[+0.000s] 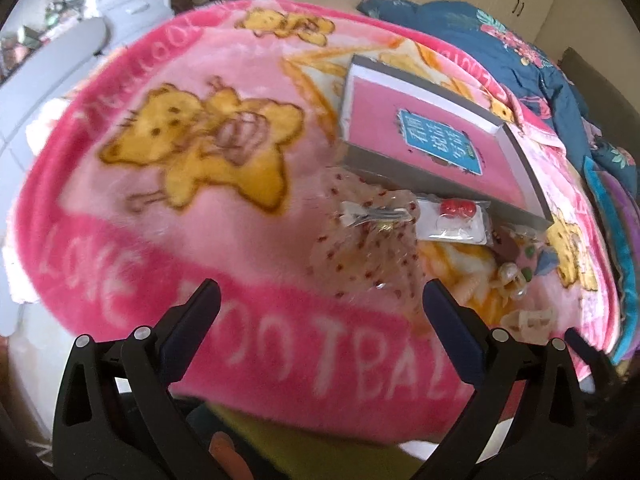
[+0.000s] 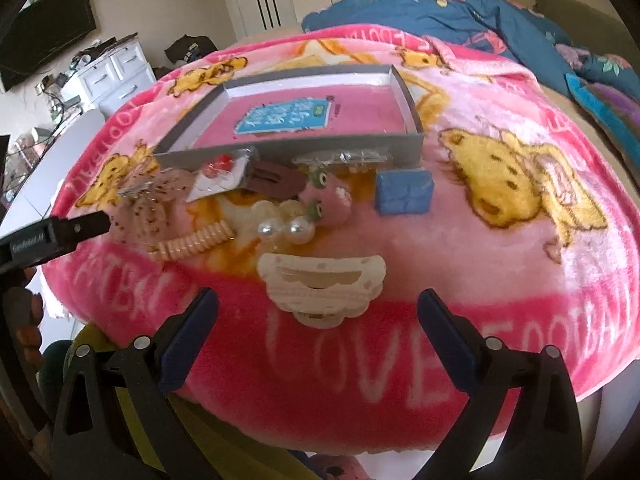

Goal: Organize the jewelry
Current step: 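Grasp the sheer red-dotted bow clip with the left tool while the right grasps the white claw clip, then drop the bow clip into the gray box with the left tool while the right drops the white clip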

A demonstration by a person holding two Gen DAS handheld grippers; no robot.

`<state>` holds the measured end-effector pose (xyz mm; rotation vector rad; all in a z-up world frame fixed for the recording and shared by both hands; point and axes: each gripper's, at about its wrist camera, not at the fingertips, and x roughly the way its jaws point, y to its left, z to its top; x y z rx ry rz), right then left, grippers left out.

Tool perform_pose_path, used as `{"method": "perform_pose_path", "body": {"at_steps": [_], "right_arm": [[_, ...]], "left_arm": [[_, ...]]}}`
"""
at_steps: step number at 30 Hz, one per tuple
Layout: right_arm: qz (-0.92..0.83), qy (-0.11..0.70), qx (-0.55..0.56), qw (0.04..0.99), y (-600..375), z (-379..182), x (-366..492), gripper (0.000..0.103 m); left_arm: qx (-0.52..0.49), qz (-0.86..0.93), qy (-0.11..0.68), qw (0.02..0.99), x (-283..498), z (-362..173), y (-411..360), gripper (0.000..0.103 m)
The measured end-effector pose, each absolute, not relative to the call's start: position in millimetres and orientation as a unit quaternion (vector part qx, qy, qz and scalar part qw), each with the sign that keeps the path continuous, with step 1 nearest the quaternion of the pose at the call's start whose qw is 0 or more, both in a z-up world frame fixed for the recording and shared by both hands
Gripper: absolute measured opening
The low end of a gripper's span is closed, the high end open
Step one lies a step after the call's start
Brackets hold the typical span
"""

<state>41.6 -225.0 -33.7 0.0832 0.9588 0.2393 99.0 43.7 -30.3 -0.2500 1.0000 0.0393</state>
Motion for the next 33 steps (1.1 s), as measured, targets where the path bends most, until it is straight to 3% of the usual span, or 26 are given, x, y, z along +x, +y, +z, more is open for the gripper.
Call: {"method": "perform_pose_path", "body": {"at_steps": [9, 11, 12, 14, 15, 17, 19, 33], "right_arm": [[0.112, 0.478, 0.045, 0.87, -225, -55, 54, 0.098], [0.113, 0.474, 0.037, 0.872, -221, -56, 56, 0.092], [0.114, 0.472, 0.033, 0.874, -220, -57, 57, 0.085], [0.117, 0.468, 0.027, 0.876, -220, -56, 60, 0.074], [0.12, 0.465, 0.025, 0.877, -220, -56, 61, 0.07], [0.123, 0.459, 0.019, 0.88, -220, -54, 62, 0.067], [0.127, 0.455, 0.017, 0.881, -222, -51, 60, 0.067], [0.1, 0.399, 0.009, 0.911, -259, -7, 65, 0.067]], "left_arm": [[-0.134, -0.005, 0.489, 0.862, 142, -49, 32, 0.095], [-0.125, 0.004, 0.494, 0.86, 148, -53, 30, 0.091], [-0.119, 0.005, 0.496, 0.86, 152, -55, 29, 0.087], [-0.114, 0.004, 0.499, 0.859, 154, -58, 28, 0.067], [-0.11, -0.002, 0.5, 0.859, 155, -59, 26, 0.061], [-0.103, -0.008, 0.499, 0.86, 154, -61, 23, 0.04], [-0.087, -0.005, 0.49, 0.867, 152, -58, 20, 0.031], [-0.079, -0.024, 0.431, 0.899, 143, 0, 21, 0.026]]}}
